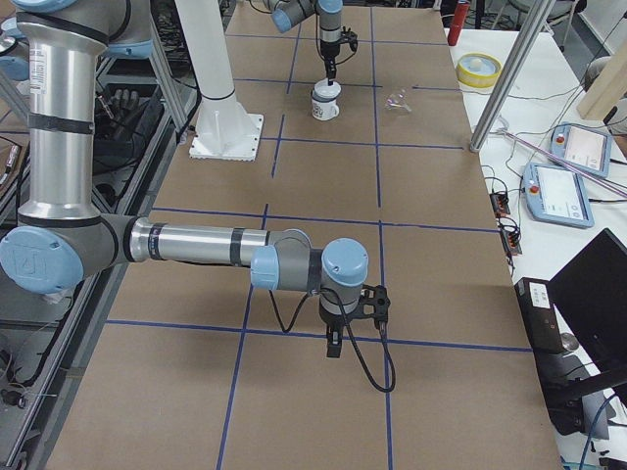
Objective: Remove funnel from cup
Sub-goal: 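Lower the white lid onto the mug's rim with the left gripper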
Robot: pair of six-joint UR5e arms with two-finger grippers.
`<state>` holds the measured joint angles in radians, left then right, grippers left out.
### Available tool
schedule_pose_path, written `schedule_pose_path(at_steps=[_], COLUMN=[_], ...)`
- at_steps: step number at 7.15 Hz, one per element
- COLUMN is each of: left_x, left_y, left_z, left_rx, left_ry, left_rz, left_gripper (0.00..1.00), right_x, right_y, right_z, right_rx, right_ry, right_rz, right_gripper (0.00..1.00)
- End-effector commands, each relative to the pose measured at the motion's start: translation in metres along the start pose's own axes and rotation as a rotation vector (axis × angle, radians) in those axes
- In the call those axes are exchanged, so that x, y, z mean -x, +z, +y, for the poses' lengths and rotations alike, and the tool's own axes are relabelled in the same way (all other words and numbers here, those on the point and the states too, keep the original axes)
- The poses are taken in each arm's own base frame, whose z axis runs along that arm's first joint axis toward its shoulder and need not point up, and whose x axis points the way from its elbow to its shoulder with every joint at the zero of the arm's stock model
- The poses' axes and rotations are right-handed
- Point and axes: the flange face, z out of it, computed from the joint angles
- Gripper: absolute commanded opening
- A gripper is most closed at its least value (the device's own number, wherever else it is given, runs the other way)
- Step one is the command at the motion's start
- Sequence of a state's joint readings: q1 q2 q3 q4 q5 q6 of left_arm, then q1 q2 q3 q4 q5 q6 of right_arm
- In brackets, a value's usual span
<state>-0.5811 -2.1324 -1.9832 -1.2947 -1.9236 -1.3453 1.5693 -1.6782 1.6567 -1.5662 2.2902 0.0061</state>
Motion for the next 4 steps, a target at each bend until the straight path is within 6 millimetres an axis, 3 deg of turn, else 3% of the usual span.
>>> schedule_pose_path(at_steps=[1, 4], left_x=[-0.0016, -0.0021], left_y=[0.0023, 0.0090], left_z=[0.0044, 0.0066], left_rx=[0.006, 0.012], left_ry=[0.006, 0.010], left_rz=[-0.001, -0.012], left_gripper=[0.00, 0.00], right_x=[0.0000, 0.0000], right_y=[0.0000, 0.0000], right_z=[0.0000, 0.0000], right_rx=[0.000, 0.000], right_ry=[0.000, 0.000], right_rz=[0.000, 0.000], right_gripper=[1.00, 1.00])
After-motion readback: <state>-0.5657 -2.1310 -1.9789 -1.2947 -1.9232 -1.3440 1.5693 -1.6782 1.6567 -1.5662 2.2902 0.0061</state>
